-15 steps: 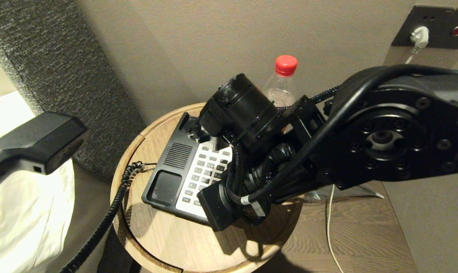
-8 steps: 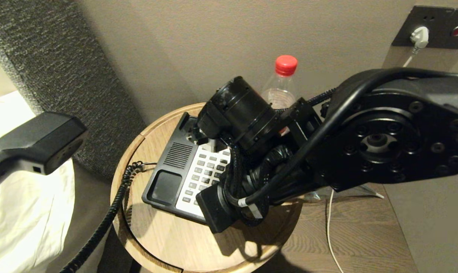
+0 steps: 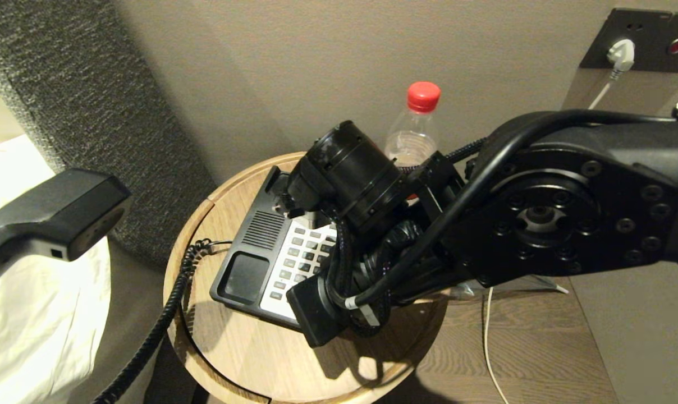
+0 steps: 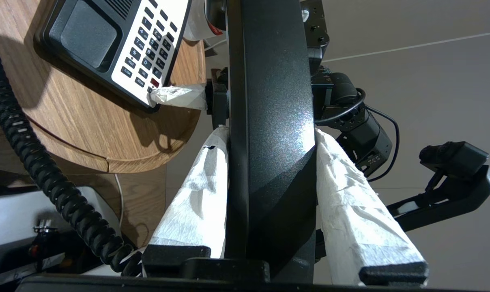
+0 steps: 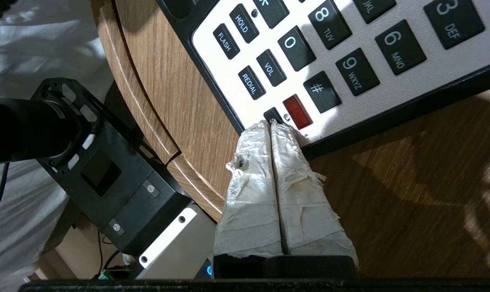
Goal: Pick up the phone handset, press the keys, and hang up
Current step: Dial the number
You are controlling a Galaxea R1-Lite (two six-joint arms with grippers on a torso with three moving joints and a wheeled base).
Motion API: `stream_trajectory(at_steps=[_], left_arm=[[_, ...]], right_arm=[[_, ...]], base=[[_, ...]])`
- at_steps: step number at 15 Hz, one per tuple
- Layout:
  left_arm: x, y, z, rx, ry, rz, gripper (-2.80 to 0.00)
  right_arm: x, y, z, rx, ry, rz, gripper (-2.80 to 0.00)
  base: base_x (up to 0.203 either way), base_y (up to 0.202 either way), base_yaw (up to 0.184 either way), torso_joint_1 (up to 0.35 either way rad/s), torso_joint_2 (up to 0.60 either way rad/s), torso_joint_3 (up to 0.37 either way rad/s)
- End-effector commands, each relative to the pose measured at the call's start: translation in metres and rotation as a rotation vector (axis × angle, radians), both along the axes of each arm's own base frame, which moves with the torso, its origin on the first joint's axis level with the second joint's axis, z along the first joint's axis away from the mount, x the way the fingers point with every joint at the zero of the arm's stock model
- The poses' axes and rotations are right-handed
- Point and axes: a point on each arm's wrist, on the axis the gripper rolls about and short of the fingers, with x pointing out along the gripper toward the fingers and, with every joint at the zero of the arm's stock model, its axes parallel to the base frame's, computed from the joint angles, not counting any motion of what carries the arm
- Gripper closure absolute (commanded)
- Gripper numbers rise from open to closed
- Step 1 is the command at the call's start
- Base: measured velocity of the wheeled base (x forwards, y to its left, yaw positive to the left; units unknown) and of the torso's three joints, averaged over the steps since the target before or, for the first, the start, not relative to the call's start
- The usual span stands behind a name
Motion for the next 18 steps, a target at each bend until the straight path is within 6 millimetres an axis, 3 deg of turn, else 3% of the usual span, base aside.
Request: stream_trajectory(at_steps=[1,5,12,18], left_arm=[[0.0,0.0,-0.001,-0.002,0.006,-0.001,0.0],[-0.001,0.001,-0.002,-0.002,0.006,-0.001,0.0],[0.001,-0.001,0.001,-0.002,0.005,-0.009,0.0],[0.001,-0.001,0.0,0.0,0.01,-0.017,0.0]], right_arm=[[0.0,0.001,-0.002,-0.006,0.004,-0.001,0.0],[0.0,0.0,-0.001,-0.005,0.003,0.001,0.0],[-0.012,-0.011,0.026,0.06,-0.021,0.012,0.0],[-0.011,-0.01,0.023,0.054,-0.02,0.013,0.0]], base=[[0.0,0.0,0.0,0.0,0.0,0.0],[0.0,0.0,0.0,0.0,0.0,0.0],[0.0,0.0,0.0,0.0,0.0,0.0],[0.0,0.0,0.0,0.0,0.0,0.0]])
